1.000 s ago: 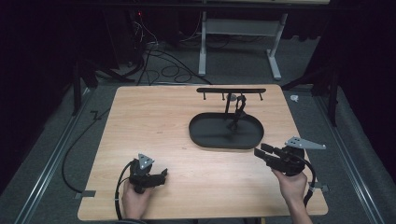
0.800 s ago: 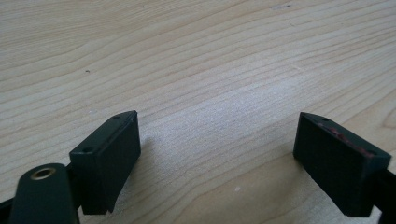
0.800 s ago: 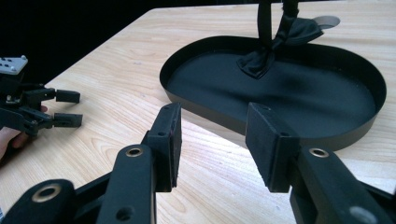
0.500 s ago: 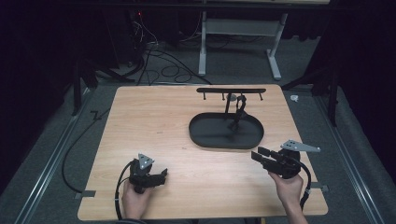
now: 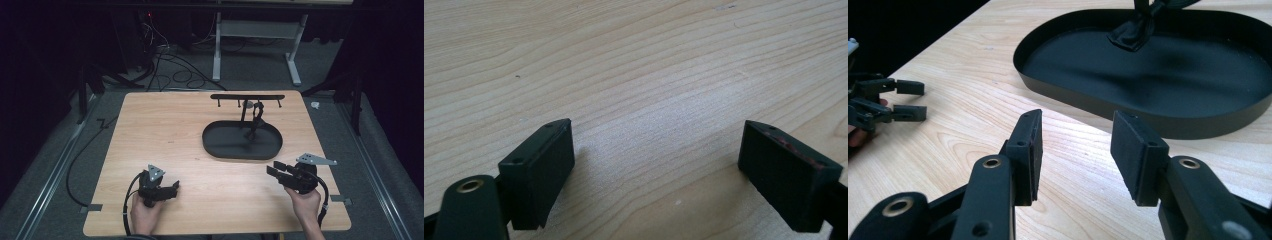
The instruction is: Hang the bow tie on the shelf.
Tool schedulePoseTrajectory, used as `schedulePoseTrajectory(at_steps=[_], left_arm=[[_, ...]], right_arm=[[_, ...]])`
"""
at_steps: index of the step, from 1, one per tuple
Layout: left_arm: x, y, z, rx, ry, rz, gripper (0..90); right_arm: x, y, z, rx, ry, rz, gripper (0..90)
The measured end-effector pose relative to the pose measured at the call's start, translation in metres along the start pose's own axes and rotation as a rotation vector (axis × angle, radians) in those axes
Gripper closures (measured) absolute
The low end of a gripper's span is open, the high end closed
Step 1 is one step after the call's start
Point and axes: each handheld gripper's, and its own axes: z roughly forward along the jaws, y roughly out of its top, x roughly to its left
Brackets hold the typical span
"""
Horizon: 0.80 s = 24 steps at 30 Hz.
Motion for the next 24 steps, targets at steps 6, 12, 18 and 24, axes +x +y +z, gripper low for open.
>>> schedulePoseTrajectory(at_steps=[6, 12, 18, 24], left_arm=[[0.000, 0.000, 0.000, 0.000, 0.000, 0.000, 15.2], [0.000, 0.000, 0.000, 0.000, 0.000, 0.000, 15.2], [0.000, 0.000, 0.000, 0.000, 0.000, 0.000, 15.2], [0.000, 0.000, 0.000, 0.002, 0.000, 0.001, 15.2]], right_arm=[[-0.003, -0.007, 0.007, 0.021, -0.025, 0.003, 57.6], [-0.009, -0.015, 0.014, 0.042, -0.045, 0.014, 57.5], [-0.013, -0.021, 0.019, 0.059, -0.065, 0.022, 57.4], [-0.017, -0.028, 0.024, 0.070, -0.092, 0.030, 56.4]])
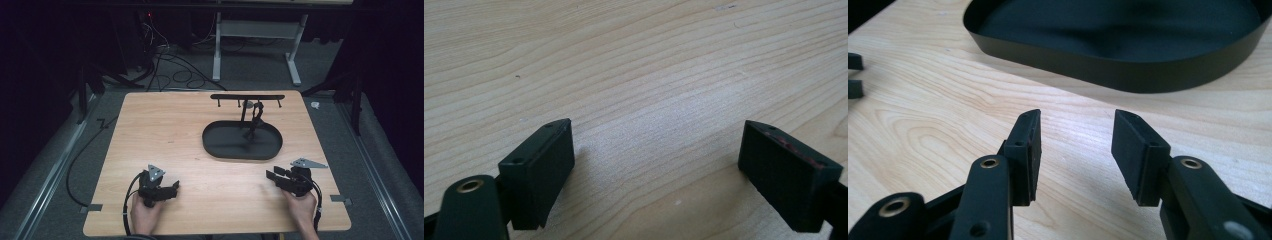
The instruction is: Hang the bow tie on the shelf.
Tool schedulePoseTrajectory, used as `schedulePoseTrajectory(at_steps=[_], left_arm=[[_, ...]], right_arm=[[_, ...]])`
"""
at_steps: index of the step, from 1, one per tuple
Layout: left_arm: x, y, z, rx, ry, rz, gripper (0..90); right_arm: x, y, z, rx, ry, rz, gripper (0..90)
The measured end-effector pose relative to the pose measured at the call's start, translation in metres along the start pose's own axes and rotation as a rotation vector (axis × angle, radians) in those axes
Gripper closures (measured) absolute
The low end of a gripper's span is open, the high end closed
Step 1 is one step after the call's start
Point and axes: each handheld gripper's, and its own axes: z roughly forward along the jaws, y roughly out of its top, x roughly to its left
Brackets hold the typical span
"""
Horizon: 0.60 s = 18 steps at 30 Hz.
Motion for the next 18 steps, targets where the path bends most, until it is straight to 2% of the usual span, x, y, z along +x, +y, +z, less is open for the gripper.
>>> schedulePoseTrajectory(at_steps=[10, 15, 18], left_arm=[[0.000, 0.000, 0.000, -0.001, 0.000, 0.000, 15.2], [0.000, 0.000, 0.000, -0.001, 0.001, 0.000, 15.2], [0.000, 0.000, 0.000, -0.002, 0.001, 0.000, 15.3]], right_arm=[[0.000, -0.011, 0.014, 0.046, -0.125, -0.079, 52.9], [0.002, -0.011, 0.016, 0.068, -0.177, -0.120, 51.6], [0.007, -0.011, 0.019, 0.083, -0.207, -0.177, 48.8]])
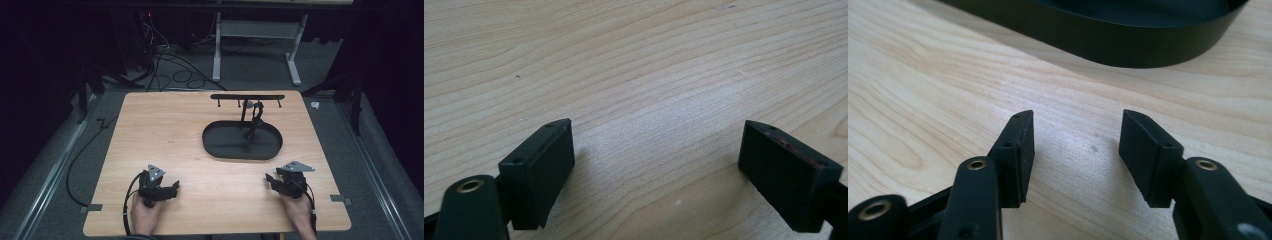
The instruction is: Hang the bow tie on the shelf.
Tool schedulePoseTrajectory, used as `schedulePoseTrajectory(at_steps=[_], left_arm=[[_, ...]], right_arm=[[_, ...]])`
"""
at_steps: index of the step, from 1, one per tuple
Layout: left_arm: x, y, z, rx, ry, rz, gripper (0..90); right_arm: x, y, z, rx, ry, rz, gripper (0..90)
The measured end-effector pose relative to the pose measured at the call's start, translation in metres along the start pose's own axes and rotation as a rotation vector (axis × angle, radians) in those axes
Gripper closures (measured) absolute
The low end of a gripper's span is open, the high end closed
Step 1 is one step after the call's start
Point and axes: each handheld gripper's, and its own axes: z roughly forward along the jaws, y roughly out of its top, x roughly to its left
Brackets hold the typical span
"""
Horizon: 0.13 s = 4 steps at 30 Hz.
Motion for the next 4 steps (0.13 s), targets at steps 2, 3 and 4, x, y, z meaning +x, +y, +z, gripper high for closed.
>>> schedulePoseTrajectory(at_steps=[2, 3, 4], left_arm=[[0.0000, 0.0000, 0.0000, 0.000, 0.000, 0.000, 15.3], [0.0000, 0.0000, 0.0000, 0.000, 0.000, 0.000, 15.2], [0.0000, 0.0000, 0.0000, 0.000, 0.000, 0.000, 15.2]], right_arm=[[0.0020, 0.0004, 0.0007, -0.001, -0.002, -0.023, 48.6], [0.0014, 0.0005, 0.0007, 0.002, 0.003, -0.014, 48.4], [0.0014, 0.0006, 0.0008, 0.002, 0.003, -0.015, 48.1]])
